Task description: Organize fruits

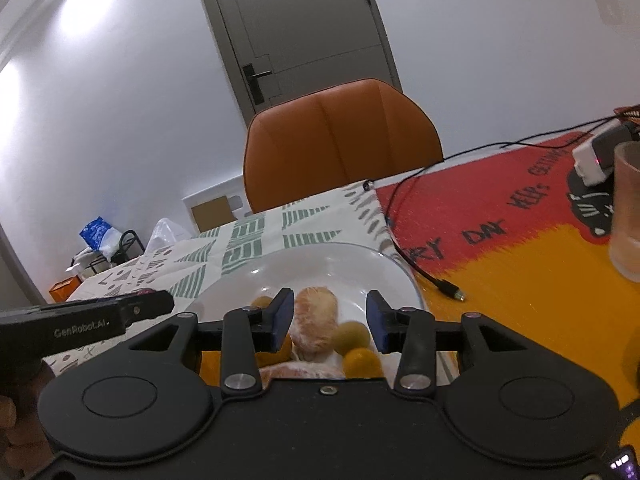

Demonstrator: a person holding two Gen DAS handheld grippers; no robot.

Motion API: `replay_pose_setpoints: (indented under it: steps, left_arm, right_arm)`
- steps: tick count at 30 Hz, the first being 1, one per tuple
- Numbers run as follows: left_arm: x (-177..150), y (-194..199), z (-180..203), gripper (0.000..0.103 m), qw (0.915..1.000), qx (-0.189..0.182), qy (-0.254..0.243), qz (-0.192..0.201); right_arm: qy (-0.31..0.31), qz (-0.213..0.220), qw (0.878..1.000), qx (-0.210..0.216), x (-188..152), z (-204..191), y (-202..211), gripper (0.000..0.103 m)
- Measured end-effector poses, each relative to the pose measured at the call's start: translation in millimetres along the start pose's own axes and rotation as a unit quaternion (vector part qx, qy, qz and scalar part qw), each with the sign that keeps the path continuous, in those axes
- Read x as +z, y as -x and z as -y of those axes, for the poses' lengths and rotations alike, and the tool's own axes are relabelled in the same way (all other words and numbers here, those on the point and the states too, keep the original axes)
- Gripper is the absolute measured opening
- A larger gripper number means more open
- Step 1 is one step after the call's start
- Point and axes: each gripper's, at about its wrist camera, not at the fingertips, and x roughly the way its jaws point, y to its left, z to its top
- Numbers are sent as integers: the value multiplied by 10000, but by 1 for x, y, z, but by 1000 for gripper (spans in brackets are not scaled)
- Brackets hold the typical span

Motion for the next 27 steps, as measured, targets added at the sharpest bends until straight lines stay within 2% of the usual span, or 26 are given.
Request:
replay_pose_setpoints:
  steps: [5, 7, 12, 16, 20, 25, 27]
  left_arm:
    - [4, 2, 4, 27, 10000, -17, 12, 54]
    - [5, 6, 2, 32, 9999, 15, 57, 90]
    - [2, 18, -4, 55, 9997, 184, 114, 142]
    - [-2, 27, -10, 63, 9994, 273, 161, 122]
    - [-7, 37, -15, 75, 9991, 354, 177, 153]
    - [-11, 48, -22, 83, 9988, 423, 235, 116]
    - [-12, 54, -26, 88, 9985, 452, 282, 153]
  right_arm:
    - [0, 17, 10000, 3, -3, 2, 7, 45]
    - [-8, 22, 10000, 13, -5, 3, 9, 46]
    - [-71, 0, 9999, 80, -9, 1, 8, 50]
    - [-78, -37, 9998, 175, -15, -6, 9, 54]
    - [-22, -32, 9997, 247, -17, -16, 13, 59]
    - [-6, 8, 9994, 342, -19, -24, 18, 66]
    - [14, 5, 9994, 358, -20, -27, 19, 74]
